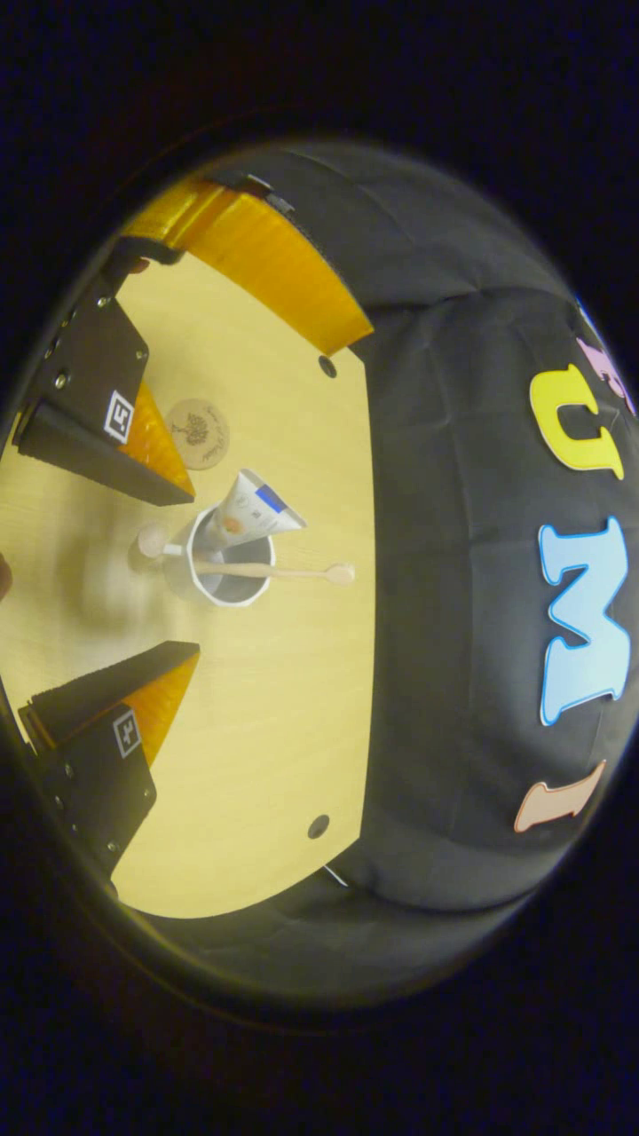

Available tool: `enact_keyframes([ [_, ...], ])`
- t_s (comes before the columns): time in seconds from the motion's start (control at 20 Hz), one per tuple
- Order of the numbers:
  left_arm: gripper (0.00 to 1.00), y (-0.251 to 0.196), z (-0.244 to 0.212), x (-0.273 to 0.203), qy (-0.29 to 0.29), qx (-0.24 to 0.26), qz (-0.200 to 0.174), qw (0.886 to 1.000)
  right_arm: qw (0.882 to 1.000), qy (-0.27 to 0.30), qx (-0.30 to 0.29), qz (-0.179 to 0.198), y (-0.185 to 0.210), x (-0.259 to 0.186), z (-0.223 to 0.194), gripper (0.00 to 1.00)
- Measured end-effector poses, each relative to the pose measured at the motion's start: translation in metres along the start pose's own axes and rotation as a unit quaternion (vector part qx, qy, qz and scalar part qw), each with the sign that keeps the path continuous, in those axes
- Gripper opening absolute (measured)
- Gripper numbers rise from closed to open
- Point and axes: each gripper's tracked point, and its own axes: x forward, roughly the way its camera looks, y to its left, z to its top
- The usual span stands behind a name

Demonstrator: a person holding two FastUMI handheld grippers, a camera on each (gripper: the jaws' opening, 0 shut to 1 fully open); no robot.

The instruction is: Put the toothbrush and toothpaste on the desktop into the cup, then pick up the cup and place it on the coaster on the desktop.

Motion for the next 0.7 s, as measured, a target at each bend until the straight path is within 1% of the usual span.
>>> enact_keyframes([
  [0.05, 0.96, 0.002, 0.000, -0.002, 0.000, -0.003, 0.001, 1.000, 1.000, 0.013, 0.002, 0.000, 0.002, 0.005, -0.002, 0.93],
  [0.3, 0.96, 0.013, 0.000, -0.010, 0.004, -0.009, 0.010, 1.000, 0.997, 0.079, 0.008, -0.001, 0.008, 0.022, -0.018, 0.93],
  [0.65, 0.96, 0.026, -0.006, -0.014, 0.012, -0.013, 0.021, 1.000, 0.989, 0.145, 0.008, -0.015, 0.011, 0.048, -0.036, 0.93],
  [0.7, 0.98, 0.027, -0.007, -0.014, 0.014, -0.013, 0.022, 1.000, 0.988, 0.155, 0.010, -0.016, 0.012, 0.053, -0.039, 0.93],
])
